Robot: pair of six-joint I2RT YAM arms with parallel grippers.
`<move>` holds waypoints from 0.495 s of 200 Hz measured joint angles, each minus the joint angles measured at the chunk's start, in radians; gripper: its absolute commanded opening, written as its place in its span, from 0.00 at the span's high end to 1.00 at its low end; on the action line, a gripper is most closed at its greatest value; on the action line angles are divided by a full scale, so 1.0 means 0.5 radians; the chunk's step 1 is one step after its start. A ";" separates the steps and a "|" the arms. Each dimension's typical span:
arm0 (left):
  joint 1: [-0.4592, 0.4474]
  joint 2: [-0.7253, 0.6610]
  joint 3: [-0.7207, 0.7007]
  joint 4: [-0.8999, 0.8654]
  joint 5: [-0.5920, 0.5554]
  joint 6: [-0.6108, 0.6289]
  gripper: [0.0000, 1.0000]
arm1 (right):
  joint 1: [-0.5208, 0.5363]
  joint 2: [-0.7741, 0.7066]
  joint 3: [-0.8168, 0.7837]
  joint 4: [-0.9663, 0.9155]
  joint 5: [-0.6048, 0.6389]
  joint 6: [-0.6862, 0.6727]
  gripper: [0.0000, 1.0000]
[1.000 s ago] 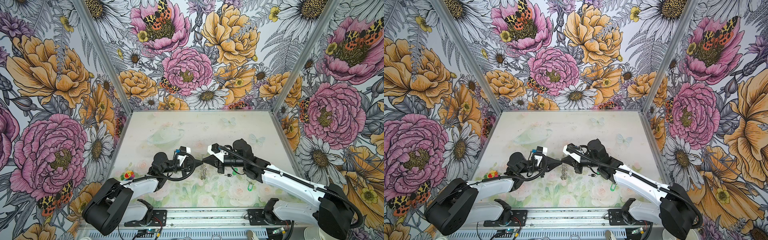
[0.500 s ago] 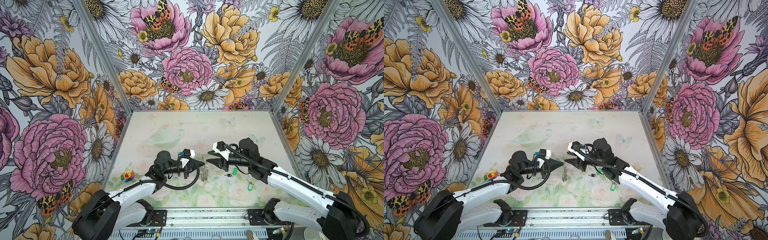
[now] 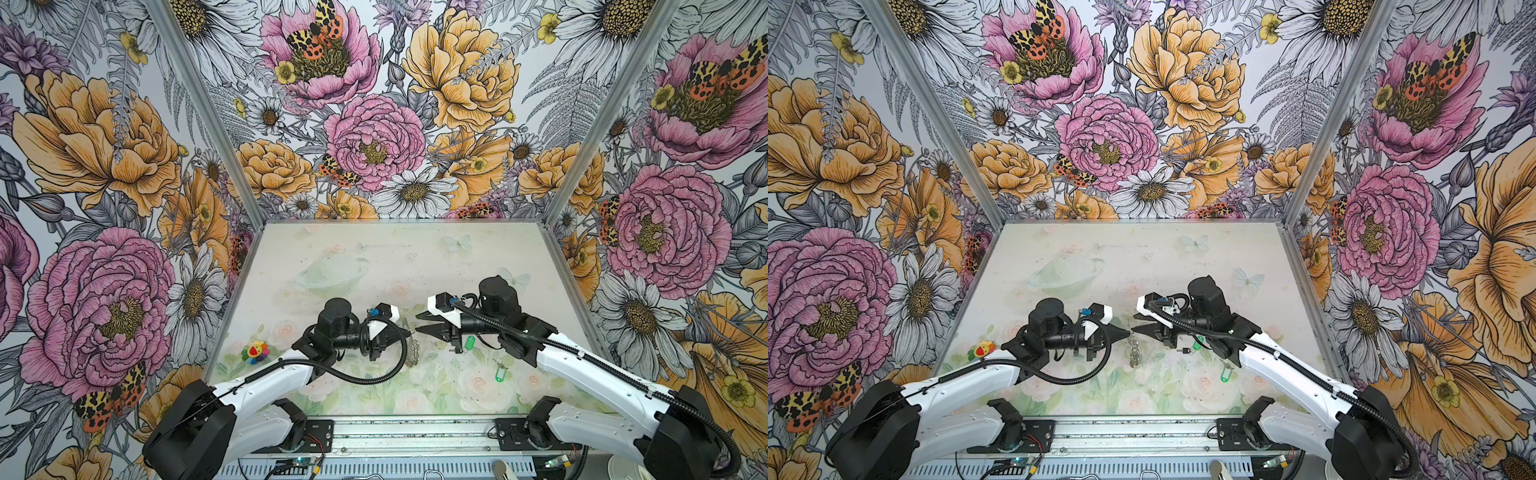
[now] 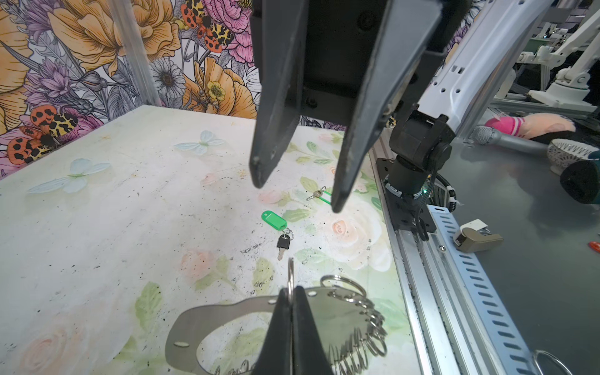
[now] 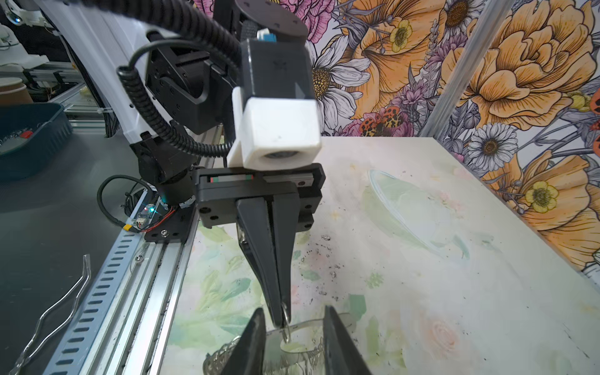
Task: Attach keys to a key ring
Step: Pass the keyring.
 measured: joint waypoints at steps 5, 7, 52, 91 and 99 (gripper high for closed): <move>0.000 0.000 0.002 -0.011 -0.001 0.006 1.00 | 0.000 0.014 0.000 -0.010 -0.002 -0.013 0.76; 0.000 0.000 0.004 -0.014 -0.001 0.007 1.00 | 0.000 0.020 0.000 -0.014 -0.003 -0.009 0.76; 0.000 0.000 0.011 -0.056 0.000 0.029 1.00 | 0.012 0.168 0.028 -0.137 -0.004 -0.047 0.83; 0.000 0.005 0.011 -0.056 0.002 0.029 1.00 | 0.025 0.193 0.060 -0.185 -0.004 -0.070 0.86; 0.000 0.011 0.012 -0.056 0.003 0.029 1.00 | 0.031 0.193 0.062 -0.188 -0.004 -0.071 0.87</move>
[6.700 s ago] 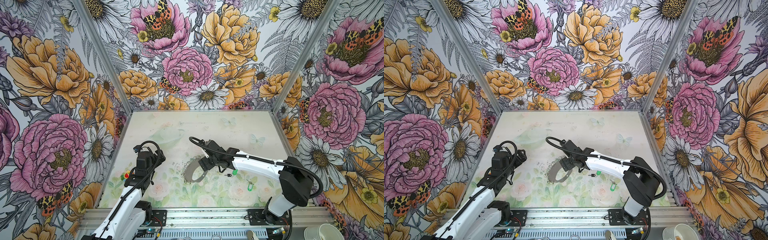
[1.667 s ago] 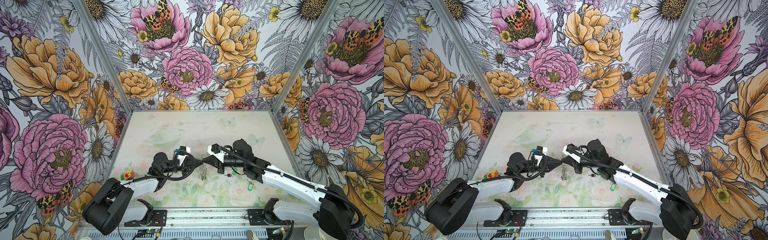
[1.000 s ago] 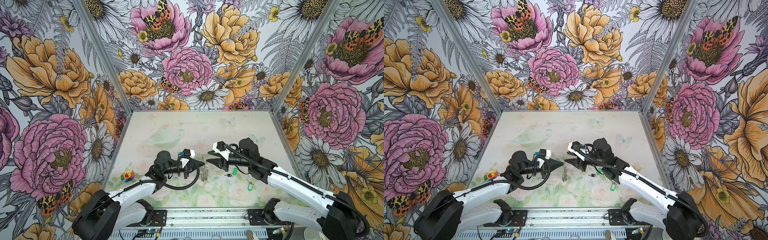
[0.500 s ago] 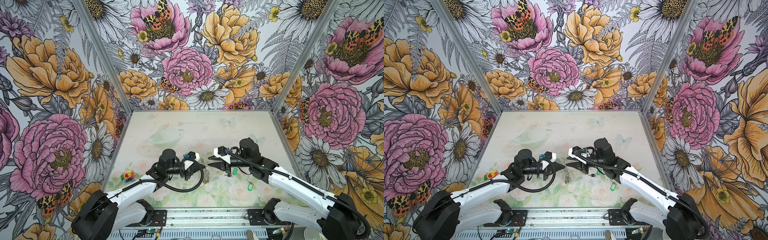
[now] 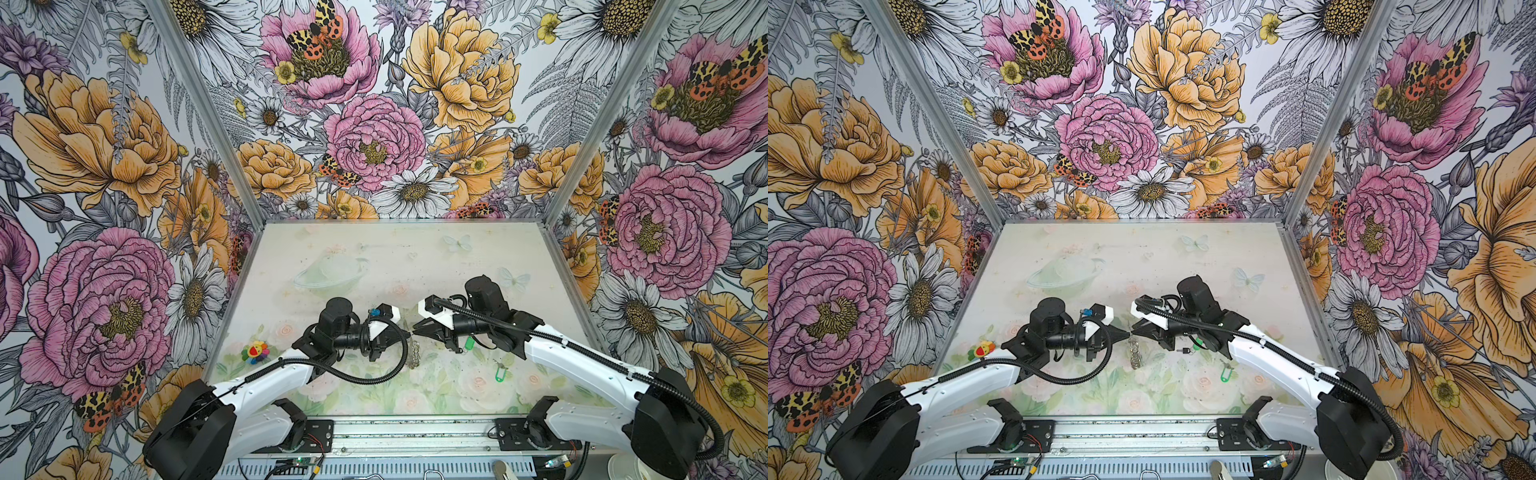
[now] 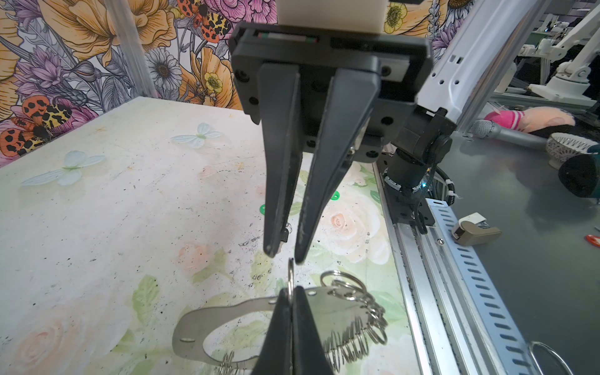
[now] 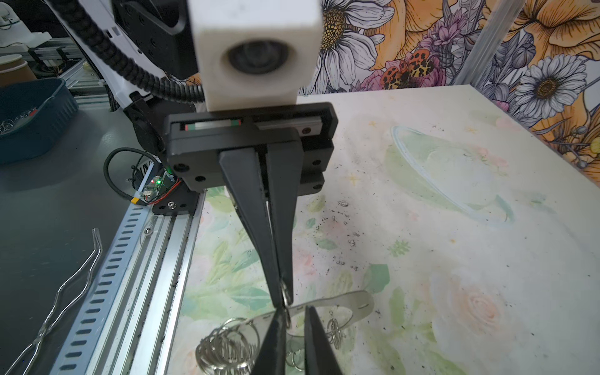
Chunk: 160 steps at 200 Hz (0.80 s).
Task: Attach keys to a key ring
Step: Pass the keyring.
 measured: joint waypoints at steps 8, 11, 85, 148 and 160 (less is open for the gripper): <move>0.000 0.005 0.001 -0.001 0.003 0.000 1.00 | 0.000 0.000 0.005 -0.007 0.000 0.000 0.87; 0.000 0.005 0.001 -0.002 0.005 0.000 1.00 | 0.002 0.001 0.005 -0.008 -0.001 -0.001 0.87; 0.000 0.027 0.010 -0.021 0.021 -0.001 1.00 | 0.017 0.042 0.034 -0.054 -0.001 -0.015 0.87; 0.000 0.027 0.010 -0.026 0.031 -0.001 1.00 | 0.030 0.057 0.040 -0.089 0.001 -0.052 0.93; 0.000 0.027 0.010 -0.031 0.036 0.000 1.00 | 0.030 0.063 0.047 -0.095 0.002 -0.058 0.95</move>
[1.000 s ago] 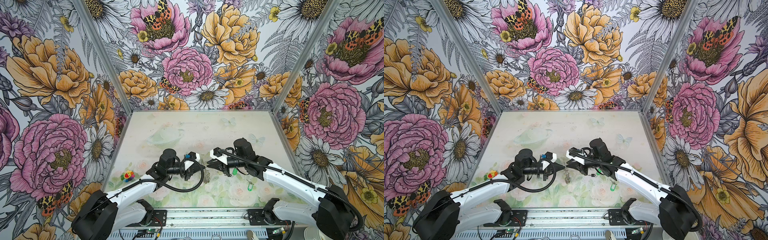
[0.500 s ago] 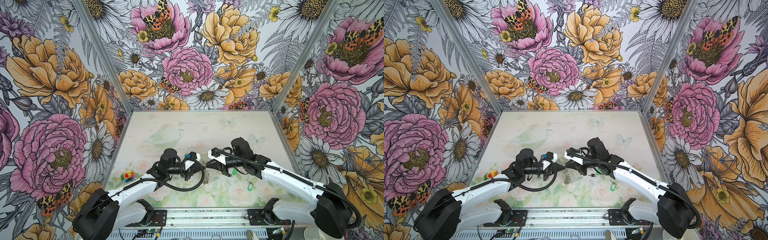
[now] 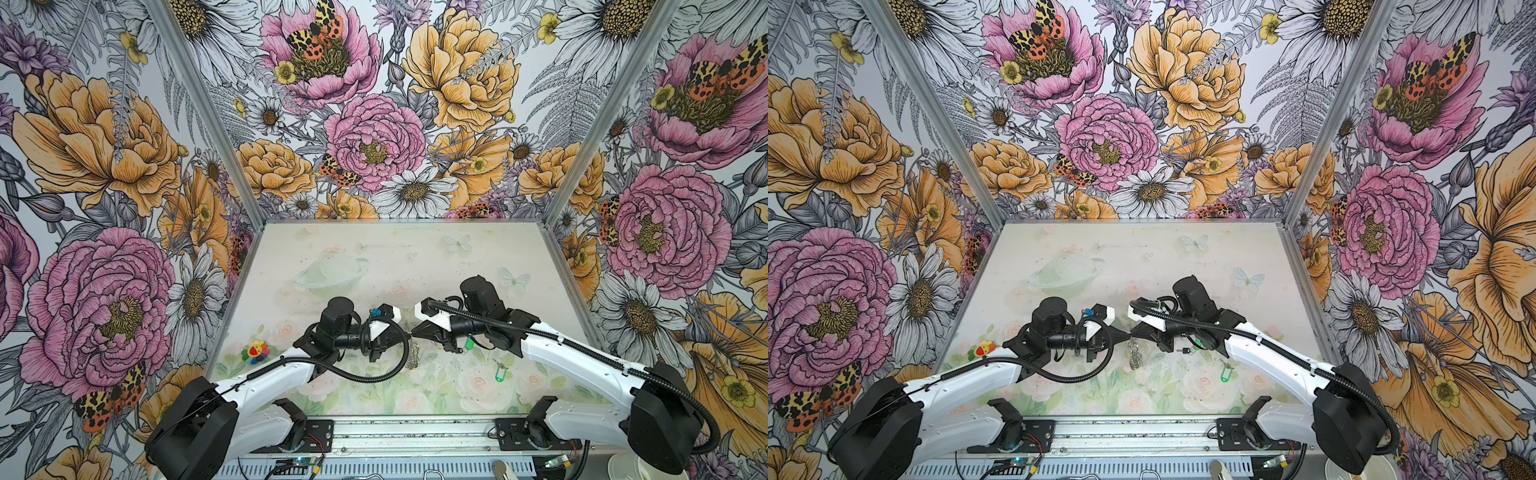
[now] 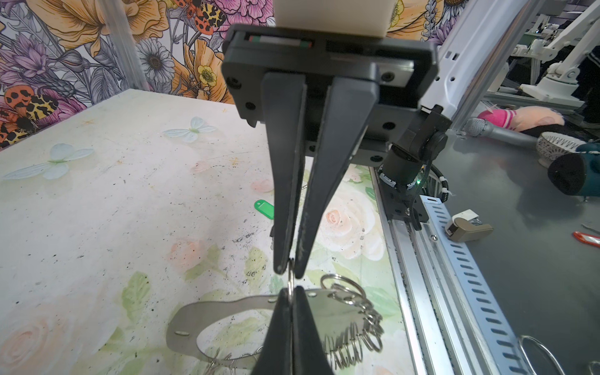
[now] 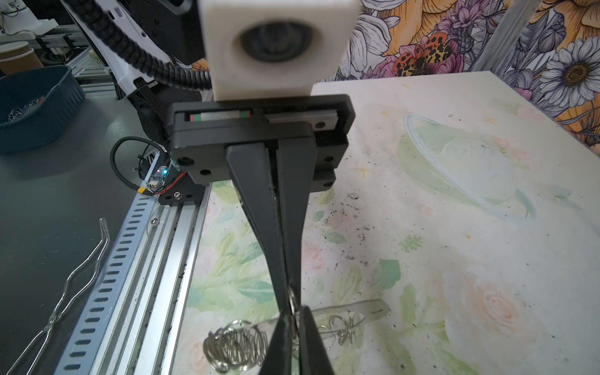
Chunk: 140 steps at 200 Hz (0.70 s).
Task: Attach keys to a key ring
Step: Pass the keyring.
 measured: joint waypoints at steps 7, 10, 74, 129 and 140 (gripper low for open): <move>0.000 0.000 0.000 0.000 0.000 0.000 1.00 | 0.000 0.001 0.002 -0.002 0.000 -0.005 0.96; 0.000 0.000 0.001 0.000 0.000 0.000 1.00 | 0.000 0.001 0.002 -0.004 -0.001 -0.004 0.96; 0.000 -0.008 0.000 -0.011 -0.005 -0.001 0.86 | 0.008 0.002 0.007 -0.021 0.002 -0.009 1.00; 0.023 -0.117 -0.056 0.191 -0.021 -0.063 0.76 | 0.007 -0.013 0.008 -0.035 -0.021 -0.001 1.00; 0.028 -0.121 -0.064 0.213 -0.018 -0.069 0.76 | 0.003 -0.034 0.008 -0.038 -0.033 0.010 1.00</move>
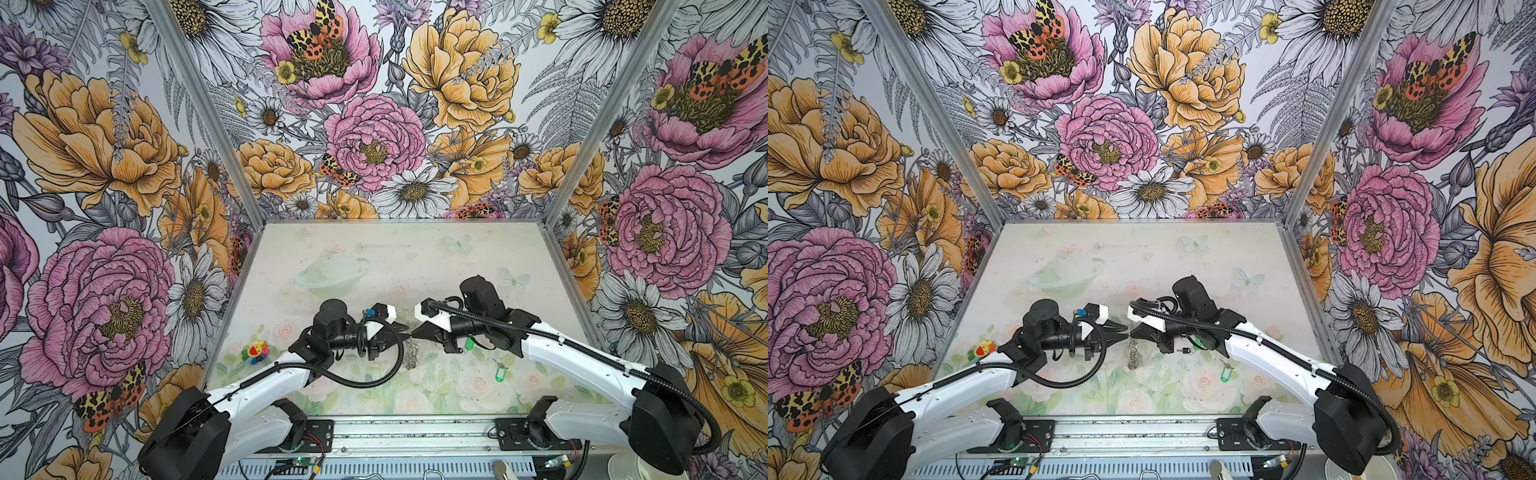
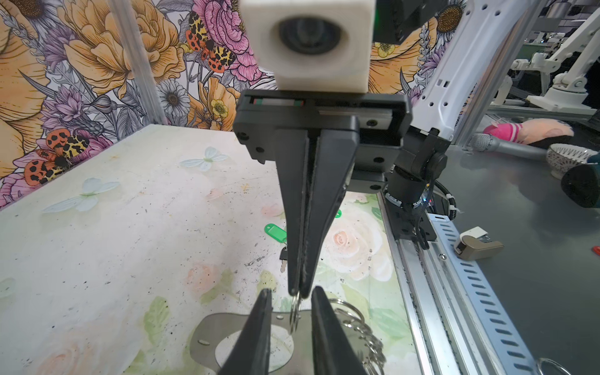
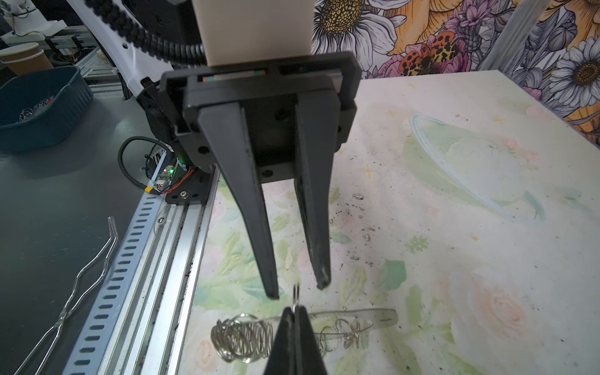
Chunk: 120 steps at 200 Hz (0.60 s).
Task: Attach keys to a key ring
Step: Pass the keyring.
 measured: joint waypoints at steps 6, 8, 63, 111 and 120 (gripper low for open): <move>0.005 -0.002 -0.006 0.015 0.002 -0.007 0.75 | -0.002 -0.015 0.000 0.002 -0.002 0.005 1.00; 0.008 -0.004 -0.010 0.021 0.002 -0.013 0.75 | -0.004 -0.021 0.000 0.004 -0.003 0.007 1.00; 0.069 -0.062 -0.098 0.214 0.011 -0.108 0.74 | -0.018 -0.125 0.000 0.184 -0.031 0.133 1.00; 0.069 -0.090 -0.130 0.369 0.067 -0.197 0.74 | -0.018 -0.125 -0.047 0.451 -0.045 0.279 1.00; 0.069 -0.093 -0.135 0.386 0.078 -0.208 0.75 | -0.018 -0.125 -0.050 0.479 -0.048 0.294 1.00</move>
